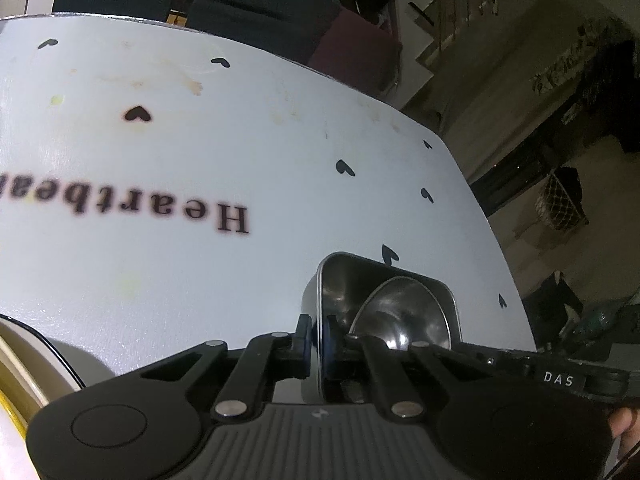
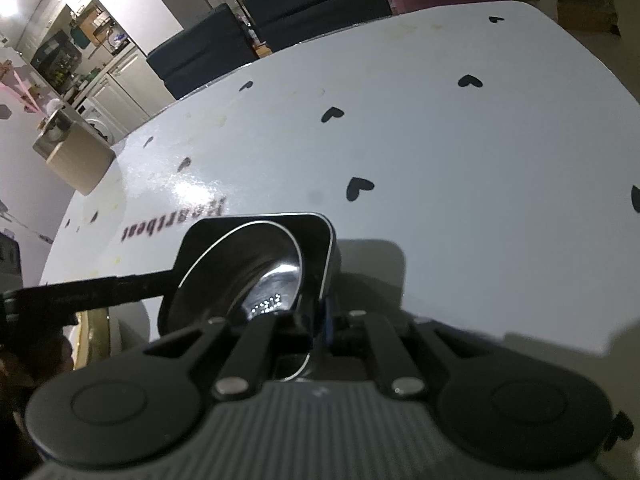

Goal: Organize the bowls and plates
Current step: 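Close both grippers on the rectangular tray rim holding the nested bowl, then lift the rectangular tray with the bowl and carry it toward the stacked bowls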

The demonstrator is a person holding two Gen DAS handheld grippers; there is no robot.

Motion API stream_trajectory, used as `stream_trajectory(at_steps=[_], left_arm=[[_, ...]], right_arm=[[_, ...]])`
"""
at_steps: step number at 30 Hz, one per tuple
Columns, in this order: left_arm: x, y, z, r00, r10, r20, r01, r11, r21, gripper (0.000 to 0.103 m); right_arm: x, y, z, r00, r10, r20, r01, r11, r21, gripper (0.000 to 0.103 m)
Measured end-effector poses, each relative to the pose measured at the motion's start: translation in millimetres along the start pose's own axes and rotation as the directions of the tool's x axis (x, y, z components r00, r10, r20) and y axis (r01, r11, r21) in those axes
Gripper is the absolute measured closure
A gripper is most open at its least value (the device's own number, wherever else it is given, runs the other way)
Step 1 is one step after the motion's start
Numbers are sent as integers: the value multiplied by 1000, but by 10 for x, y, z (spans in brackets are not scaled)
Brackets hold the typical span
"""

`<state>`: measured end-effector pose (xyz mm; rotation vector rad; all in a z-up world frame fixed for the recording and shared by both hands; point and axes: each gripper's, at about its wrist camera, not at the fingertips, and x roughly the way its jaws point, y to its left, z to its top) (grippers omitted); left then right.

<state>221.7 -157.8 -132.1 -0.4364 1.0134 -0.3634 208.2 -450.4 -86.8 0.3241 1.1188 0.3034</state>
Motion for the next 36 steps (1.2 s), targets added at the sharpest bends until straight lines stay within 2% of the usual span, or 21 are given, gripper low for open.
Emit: stream_trajectory(at_steps=[10,15,19,23,31,34,36], left_arm=[[7,33,13,999,-33,11,33,999,9,98],[-8,122,14,997,-79,25,80,996,-29,98],[-3,125,35,996,-83,22,83,996,-22,98],[8,132,34,995,-96,32,96,995,8,98],[61,285,71,983,-185,19,185,983,-2,98],[98,325,78,974,-226,-7,226,974,-11,94],[117,248,97,979,-196,-60,199,979,43,89]], right_arm=[[21,-71,19,1000,28,0,-28,999,27,95],[5,-123,-16,999,39,31,-41,999,34,95],[0,-233,-57,995,94,45,-97,994,56,94],[1,-397,-63,983,176,44,-179,981,75,93],[-6,-683,-133,952,297,77,-305,942,136,91],[-25,-830,-193,936,335,104,-349,920,177,91],[-25,-886,-217,932,342,118,-360,913,194,91]])
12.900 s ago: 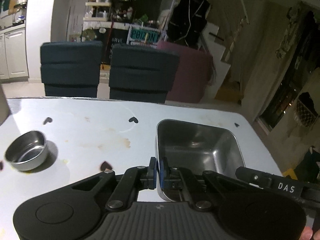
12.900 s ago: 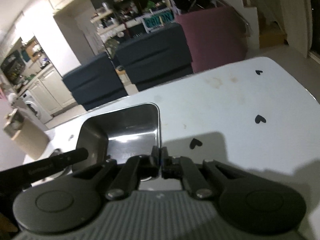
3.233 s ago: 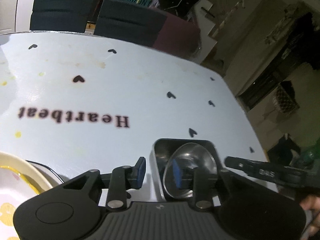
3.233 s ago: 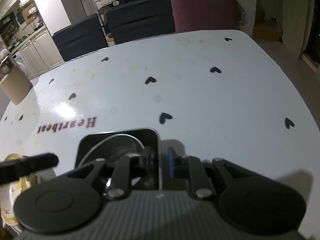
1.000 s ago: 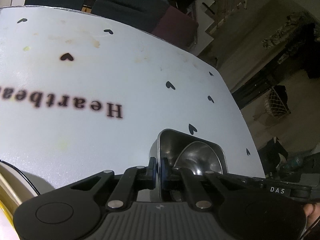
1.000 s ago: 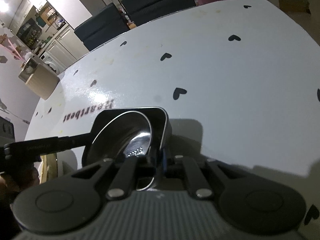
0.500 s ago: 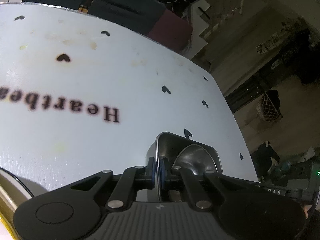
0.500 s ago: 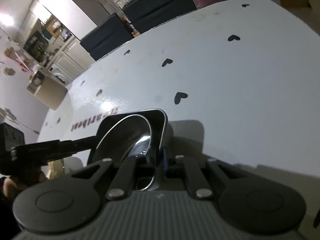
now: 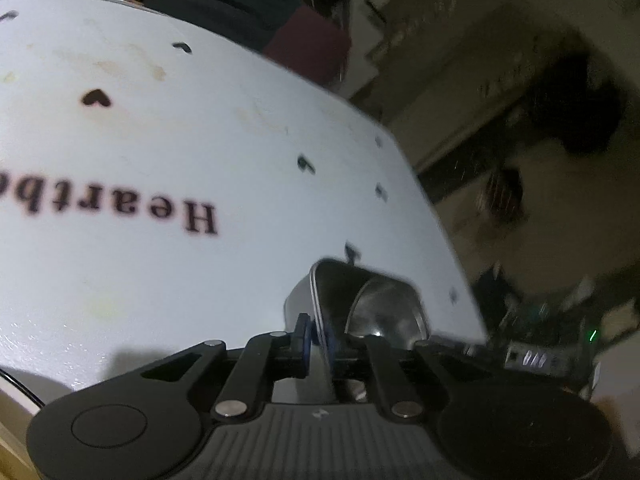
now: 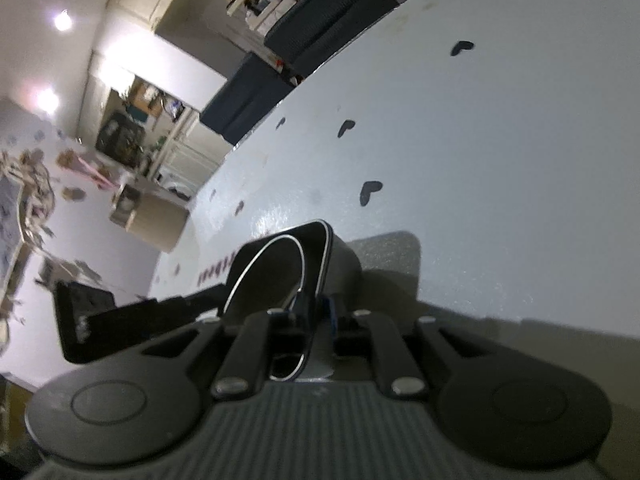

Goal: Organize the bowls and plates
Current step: 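Lift the rectangular tray with the bowl and carry it toward the stacked bowls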

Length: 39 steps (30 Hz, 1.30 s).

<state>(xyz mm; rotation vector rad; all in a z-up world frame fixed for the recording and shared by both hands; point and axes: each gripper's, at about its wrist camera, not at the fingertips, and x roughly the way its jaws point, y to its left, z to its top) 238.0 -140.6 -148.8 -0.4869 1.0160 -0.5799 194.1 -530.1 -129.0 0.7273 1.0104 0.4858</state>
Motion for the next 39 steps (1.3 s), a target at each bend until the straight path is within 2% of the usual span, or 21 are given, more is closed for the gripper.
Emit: stream_trajectory(at_steps=[3,7,13,20,26,29,39], left_arm=[[30,-138,-6,998,53,-20,-51,996,73,90],[29,-124,-25,998,58,-9,-58,997,51,92],[-133,-170,24,997,52,59,-54,998,30,94],[-424,-343,124,992,41,118,-44,999,19,97],[-717,-485,157,985,61,162,-63,998,10,100],[-900,-544,162,979,83,189,-86,996,7,100],[-1633,-686,74,957,120,264,-128,992,15,100]], right_arm=[[-19,17,-2,1000,-23,2,23,1000,-17,92],[-30,56,-10,999,-44,3,44,999,-32,92],[8,282,-18,995,-98,2,98,989,-111,94],[-100,578,40,994,-71,84,83,985,-150,95],[-249,878,14,990,-40,136,67,977,-204,95],[-283,1023,18,989,-32,143,68,965,-253,95],[-348,1443,-83,991,28,134,14,953,-302,95]])
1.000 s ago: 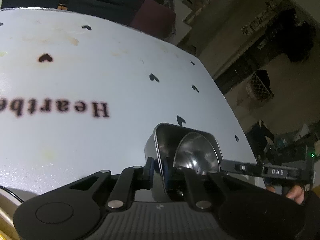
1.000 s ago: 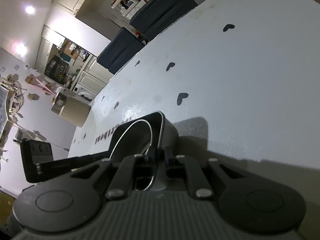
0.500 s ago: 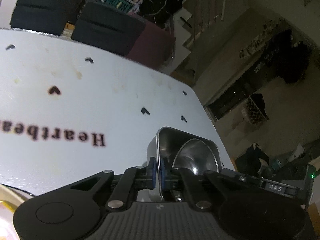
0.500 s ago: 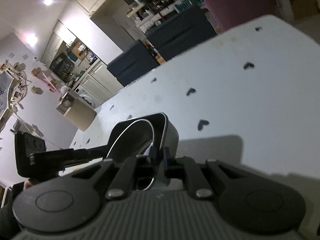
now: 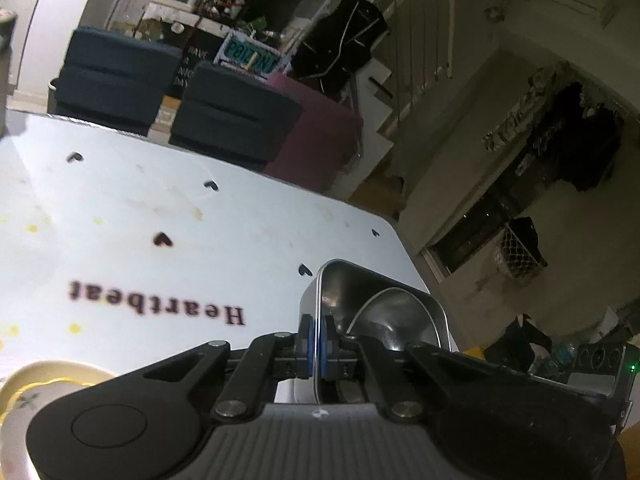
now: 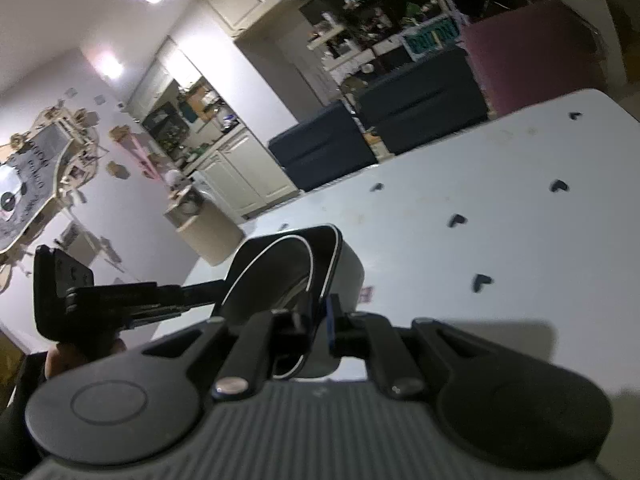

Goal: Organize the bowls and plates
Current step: 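Lift the rectangular tray with the bowl and carry it toward the stacked bowls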

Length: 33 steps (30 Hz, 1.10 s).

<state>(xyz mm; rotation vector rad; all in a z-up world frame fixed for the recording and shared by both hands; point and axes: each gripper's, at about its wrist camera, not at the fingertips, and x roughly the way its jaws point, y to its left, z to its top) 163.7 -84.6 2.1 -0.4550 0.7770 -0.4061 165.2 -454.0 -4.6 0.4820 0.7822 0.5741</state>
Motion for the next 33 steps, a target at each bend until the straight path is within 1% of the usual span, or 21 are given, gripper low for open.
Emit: stream_trajectory(at_steps=[7,11,17,24,30,33], left_arm=[[-485,119,-29,999,22,40,-21,1000,-9,100],[-753,276,-79,998,34,57,-32,999,-28,100],[-1076,502,-145,994,51,94,-46,997,-59,100],[-1302,746,-139,993,68,100,-59,994,-91,100],[-1439,880,-111,992,87,96,-81,994,-67,100],[-1468,985,-88,991,96,91,-89,993,-75,100]], right_arm=[[75,243,-8,999,36,-6,-36,999,-21,94],[120,379,-25,998,58,-19,-59,997,-43,94],[259,577,-36,996,71,-47,-74,995,-72,94],[400,800,-42,995,77,-60,-83,992,-100,94],[483,830,-66,993,83,-78,-91,991,-100,94],[545,840,-46,992,88,-89,-97,991,-95,94]])
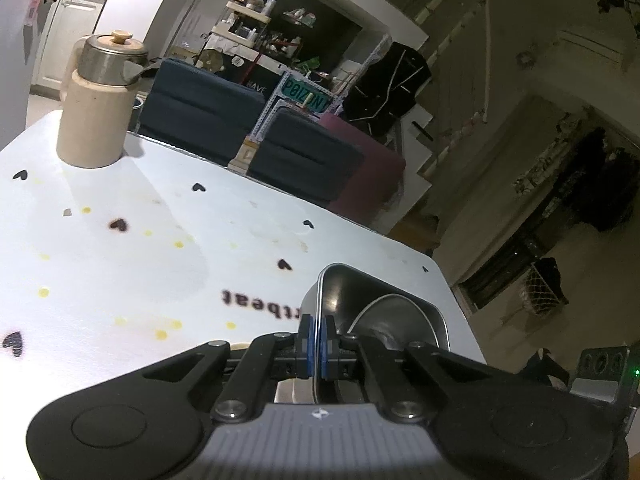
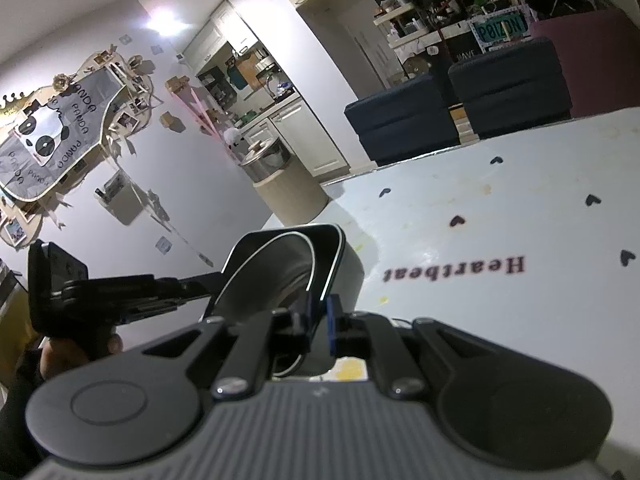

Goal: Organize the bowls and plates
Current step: 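Lift the rectangular tray with the bowl and carry it toward the stacked bowls, then lower the rectangular tray into the floral bowl on the plate stack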

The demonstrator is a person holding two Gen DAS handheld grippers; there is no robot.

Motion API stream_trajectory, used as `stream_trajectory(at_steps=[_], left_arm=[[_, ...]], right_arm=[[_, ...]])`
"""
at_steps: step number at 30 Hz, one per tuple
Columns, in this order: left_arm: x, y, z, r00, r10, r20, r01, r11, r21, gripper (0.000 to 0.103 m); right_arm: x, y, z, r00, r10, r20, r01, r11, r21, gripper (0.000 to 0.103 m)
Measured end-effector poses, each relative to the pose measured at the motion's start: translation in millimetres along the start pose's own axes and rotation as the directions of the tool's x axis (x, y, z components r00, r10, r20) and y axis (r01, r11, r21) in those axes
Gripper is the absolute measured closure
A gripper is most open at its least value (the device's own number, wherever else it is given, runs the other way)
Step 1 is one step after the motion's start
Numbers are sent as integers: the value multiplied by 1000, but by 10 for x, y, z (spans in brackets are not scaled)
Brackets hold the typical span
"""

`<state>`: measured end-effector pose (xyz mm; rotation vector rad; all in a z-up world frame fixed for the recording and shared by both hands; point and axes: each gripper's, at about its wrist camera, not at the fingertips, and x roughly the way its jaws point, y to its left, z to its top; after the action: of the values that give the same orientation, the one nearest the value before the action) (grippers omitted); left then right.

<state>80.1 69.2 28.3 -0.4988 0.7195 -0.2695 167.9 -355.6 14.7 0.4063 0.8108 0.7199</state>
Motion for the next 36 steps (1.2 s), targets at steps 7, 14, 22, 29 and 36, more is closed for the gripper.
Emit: stream_trajectory(at_steps=[7,14,22,29,36], left_arm=[[-1,148,-2,999,29,-21,-29,1000,1,100],[46,286,-23,999,34,-40,-35,999,-18,100],[239,378,-104,991,61,-118,-65,997,-33,100],[328,400,-193,982,80,-171,-86,996,-25,100],[401,405,-240,975,101,-200,-107,994,-16,100]], right_arm=[[103,-5,10,1000,12,-26,-12,1000,10,94],[192,-2,31,998,5,-62,-5,1000,11,94],[246,35,-4,993,-39,-114,40,999,9,94],[273,31,-72,982,-75,-171,80,997,23,94],[303,47,-136,969,-113,-219,119,993,17,94]])
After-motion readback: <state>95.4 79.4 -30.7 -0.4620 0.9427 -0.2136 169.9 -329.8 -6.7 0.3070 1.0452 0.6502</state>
